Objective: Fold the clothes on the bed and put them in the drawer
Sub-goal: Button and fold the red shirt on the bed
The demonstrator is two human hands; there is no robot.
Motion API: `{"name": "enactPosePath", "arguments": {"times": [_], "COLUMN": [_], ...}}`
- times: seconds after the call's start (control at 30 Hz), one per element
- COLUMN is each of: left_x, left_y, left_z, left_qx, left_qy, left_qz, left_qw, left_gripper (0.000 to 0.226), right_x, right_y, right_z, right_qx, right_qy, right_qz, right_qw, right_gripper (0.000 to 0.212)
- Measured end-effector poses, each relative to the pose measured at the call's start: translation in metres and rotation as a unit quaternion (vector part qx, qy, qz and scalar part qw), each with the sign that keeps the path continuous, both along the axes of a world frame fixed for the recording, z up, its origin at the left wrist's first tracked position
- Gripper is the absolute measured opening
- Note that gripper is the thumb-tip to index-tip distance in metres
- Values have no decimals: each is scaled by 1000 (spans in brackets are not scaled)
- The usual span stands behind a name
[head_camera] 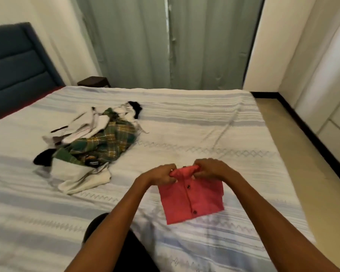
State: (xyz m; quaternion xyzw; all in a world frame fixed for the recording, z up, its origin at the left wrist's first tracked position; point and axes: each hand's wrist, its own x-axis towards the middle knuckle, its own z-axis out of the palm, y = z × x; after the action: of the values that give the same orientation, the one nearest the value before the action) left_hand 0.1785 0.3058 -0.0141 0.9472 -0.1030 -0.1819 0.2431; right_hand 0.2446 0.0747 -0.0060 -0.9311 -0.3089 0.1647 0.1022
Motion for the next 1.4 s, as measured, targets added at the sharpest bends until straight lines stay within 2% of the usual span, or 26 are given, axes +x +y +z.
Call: {"name": "enactPosePath", "arguments": {"times": [0.17,0.3,0.37,0.53,0.63,0.73,0.8,0.83,0.9,0.93,0.97,1.03,1.1,1.17,1.23,1.3,1.4], "left_x": [-79,-170,-215,-326,-377,-421,-446,-458,-477,-483,-488,-486,-475,-455,-422,-383,-325], "left_y": [129,216,249,328,352,363,362,356,338,332,324,320,317,312,304,294,285], "left_z": [38,47,45,43,34,1,-44,-72,-125,-141,-157,-161,-153,-143,-132,-120,-104], "left_qx": [6,41,66,155,220,265,260,244,208,188,162,125,141,172,148,86,18], "left_qy": [-64,-103,-123,-204,-292,-352,-320,-288,-193,-157,-143,-152,-185,-237,-302,-354,-368], "left_qz": [155,294,352,488,535,571,586,588,599,601,610,641,670,668,628,572,517], "left_qw": [986,949,926,835,762,693,697,715,749,761,762,742,705,685,702,735,773], "left_gripper": [19,25,25,20,29,33,32,31,50,64,72,75,60,40,31,29,28], "right_x": [-32,-73,-99,-182,-234,-283,-306,-316,-334,-337,-339,-333,-320,-300,-267,-226,-159], "right_y": [138,261,313,450,507,547,558,556,539,531,520,513,510,508,502,492,470], "right_z": [45,58,59,44,30,-5,-42,-63,-106,-122,-136,-146,-142,-135,-126,-118,-105], "right_qx": [7,-13,2,137,236,272,224,167,32,6,2,32,67,116,171,207,193], "right_qy": [-73,-75,-103,-205,-274,-307,-246,-197,-93,-53,-26,2,37,72,85,72,17], "right_qz": [123,221,268,334,347,355,381,395,429,428,423,426,437,410,354,285,191], "right_qw": [990,972,958,910,865,840,863,882,898,902,906,904,896,902,915,933,962], "right_gripper": [30,24,22,26,33,35,37,40,54,61,65,65,65,62,55,47,44]}}
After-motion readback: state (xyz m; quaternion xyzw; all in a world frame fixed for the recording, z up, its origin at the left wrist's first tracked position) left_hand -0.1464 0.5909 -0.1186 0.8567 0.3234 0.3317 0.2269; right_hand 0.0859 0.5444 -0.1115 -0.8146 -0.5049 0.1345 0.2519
